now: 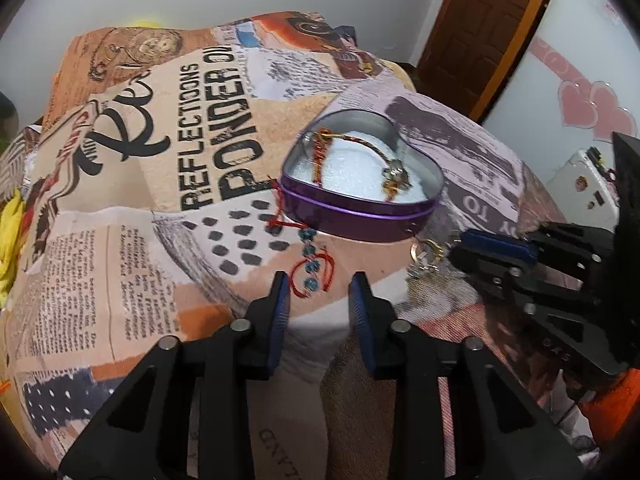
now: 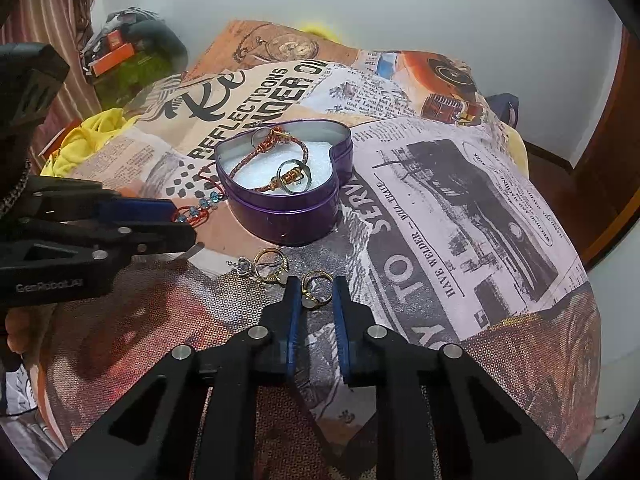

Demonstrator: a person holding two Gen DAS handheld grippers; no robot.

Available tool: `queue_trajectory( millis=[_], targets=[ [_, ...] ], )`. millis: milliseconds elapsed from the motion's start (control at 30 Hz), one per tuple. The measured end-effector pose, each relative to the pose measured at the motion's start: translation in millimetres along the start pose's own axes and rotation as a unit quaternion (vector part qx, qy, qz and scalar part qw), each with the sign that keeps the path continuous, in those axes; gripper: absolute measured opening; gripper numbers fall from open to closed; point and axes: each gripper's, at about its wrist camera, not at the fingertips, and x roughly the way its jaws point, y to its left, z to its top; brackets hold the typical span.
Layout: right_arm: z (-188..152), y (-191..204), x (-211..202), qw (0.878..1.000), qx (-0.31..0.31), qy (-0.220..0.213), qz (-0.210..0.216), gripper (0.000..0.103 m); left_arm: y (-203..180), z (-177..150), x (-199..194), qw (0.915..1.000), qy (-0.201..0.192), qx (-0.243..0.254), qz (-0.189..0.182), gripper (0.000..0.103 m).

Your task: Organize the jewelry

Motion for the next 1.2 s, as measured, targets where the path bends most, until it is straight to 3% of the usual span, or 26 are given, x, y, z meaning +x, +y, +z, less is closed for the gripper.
queue_trajectory(
  millis=[133, 367, 600, 1033, 1200],
  targets=[
    [0, 0, -1, 1.000, 0.004, -0.001, 0.003, 0.009, 4, 3, 2, 1.0000, -0.001, -0.007, 0.004, 0.023],
    [-1, -1, -3, 1.000, 0.009, -0.004, 0.012, 0.008, 6, 6, 3, 1.0000, 0.002, -0.007, 0.006, 0.005],
    [0, -4, -14, 1.000, 0.013, -0.016, 0.014, 0.008, 8, 2, -15, 0.9997, -0.014, -0.017, 0.005, 0.005],
    [8, -5, -38, 0.999, 0.018, -0.046, 0.005, 0.007, -1, 14, -67, 0.9969, -0.079, -0.007, 0.006, 0.000],
    [7, -6, -33, 0.999, 0.020, -0.027, 0.001, 0.008, 2, 11, -64, 0.9978, -0.065, -0.007, 0.011, 0.002]
  ],
)
